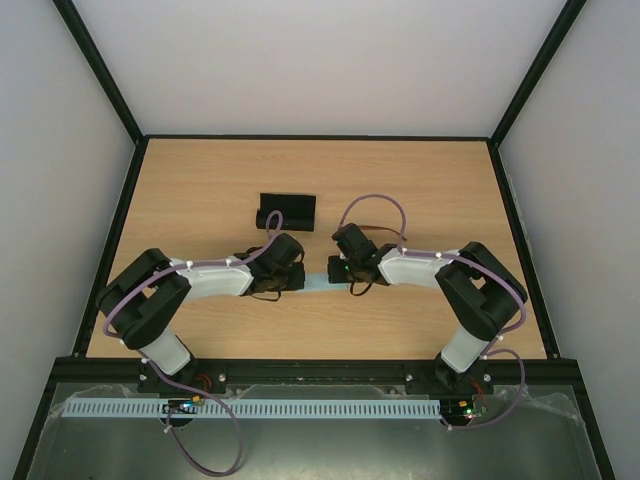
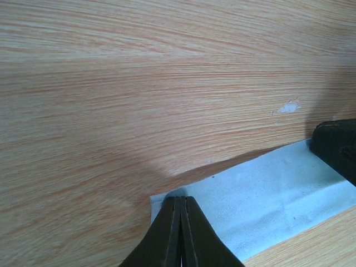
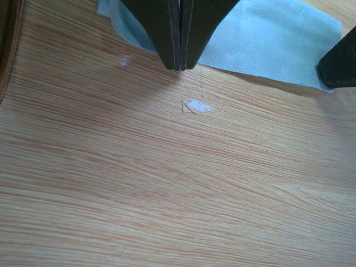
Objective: Organize the sunglasses
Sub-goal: Fold the glasses cleaning cloth at the center of the board.
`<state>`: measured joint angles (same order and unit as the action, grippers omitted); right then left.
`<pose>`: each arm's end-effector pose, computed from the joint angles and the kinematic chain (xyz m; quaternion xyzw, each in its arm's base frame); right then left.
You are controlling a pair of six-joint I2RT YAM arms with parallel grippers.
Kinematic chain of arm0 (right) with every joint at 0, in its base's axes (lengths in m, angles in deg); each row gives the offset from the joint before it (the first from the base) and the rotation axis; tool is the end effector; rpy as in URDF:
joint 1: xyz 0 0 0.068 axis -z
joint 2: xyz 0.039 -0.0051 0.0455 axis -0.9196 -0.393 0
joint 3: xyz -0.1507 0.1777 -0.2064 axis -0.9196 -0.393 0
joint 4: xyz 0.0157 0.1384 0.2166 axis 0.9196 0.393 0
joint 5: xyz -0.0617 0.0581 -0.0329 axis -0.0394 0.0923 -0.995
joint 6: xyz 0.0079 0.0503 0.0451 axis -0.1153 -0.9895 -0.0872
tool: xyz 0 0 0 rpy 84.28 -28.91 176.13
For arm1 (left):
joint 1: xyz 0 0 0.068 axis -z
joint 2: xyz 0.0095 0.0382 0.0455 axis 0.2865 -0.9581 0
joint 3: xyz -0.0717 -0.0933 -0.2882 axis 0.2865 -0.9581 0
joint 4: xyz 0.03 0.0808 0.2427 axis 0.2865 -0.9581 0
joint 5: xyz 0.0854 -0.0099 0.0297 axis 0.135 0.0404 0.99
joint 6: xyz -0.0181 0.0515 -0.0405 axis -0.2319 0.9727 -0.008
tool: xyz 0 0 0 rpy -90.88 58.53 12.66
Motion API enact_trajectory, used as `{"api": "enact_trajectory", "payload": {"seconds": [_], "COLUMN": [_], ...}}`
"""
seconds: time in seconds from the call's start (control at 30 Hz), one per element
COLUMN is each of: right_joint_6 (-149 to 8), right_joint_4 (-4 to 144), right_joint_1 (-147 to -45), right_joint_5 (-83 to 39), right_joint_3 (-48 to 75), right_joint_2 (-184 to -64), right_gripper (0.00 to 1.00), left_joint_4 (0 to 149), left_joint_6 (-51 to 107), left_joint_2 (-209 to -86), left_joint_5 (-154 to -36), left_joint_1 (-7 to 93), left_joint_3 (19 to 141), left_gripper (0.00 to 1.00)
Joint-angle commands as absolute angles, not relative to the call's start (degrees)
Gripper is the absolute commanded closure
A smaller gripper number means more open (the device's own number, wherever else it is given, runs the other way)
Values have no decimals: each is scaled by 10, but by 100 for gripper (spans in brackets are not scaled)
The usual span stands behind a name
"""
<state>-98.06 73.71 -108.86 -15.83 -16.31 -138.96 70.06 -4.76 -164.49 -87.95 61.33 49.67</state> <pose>0.2337 0.2281 0.1656 -0.1005 0.9415 0.2759 0.1657 0.2203 -0.2197 0.1653 0.0064 0.9479 -0.2304 0.2201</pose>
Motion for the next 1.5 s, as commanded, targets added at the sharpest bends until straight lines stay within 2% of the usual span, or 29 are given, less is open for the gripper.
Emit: {"api": "enact_trajectory", "payload": {"seconds": [0.0, 0.37, 1.27, 1.4, 1.47], "right_joint_6": [-971, -966, -963, -959, -955], "right_joint_4": [759, 794, 789, 788, 801], "right_joint_1": [-1088, -1088, -1085, -1085, -1086], "right_joint_5": [-181, -202, -240, -231, -237], "right_joint_3": [-171, -153, -169, -167, -159], "right_joint_2": [-1389, -1341, -1377, -1338, -1313], "right_gripper": [98, 94, 94, 87, 83], "left_joint_4": [695, 666, 696, 686, 670], "left_joint_6": [-42, -37, -39, -41, -41], "left_joint_2": [-1634, -1599, -1638, -1619, -1603], "left_joint_5": [-871, -859, -860, -858, -853], "left_joint_1": [610, 609, 602, 602, 602], "left_joint_3": [490, 504, 486, 491, 499], "left_gripper": [98, 97, 97, 97, 94]}}
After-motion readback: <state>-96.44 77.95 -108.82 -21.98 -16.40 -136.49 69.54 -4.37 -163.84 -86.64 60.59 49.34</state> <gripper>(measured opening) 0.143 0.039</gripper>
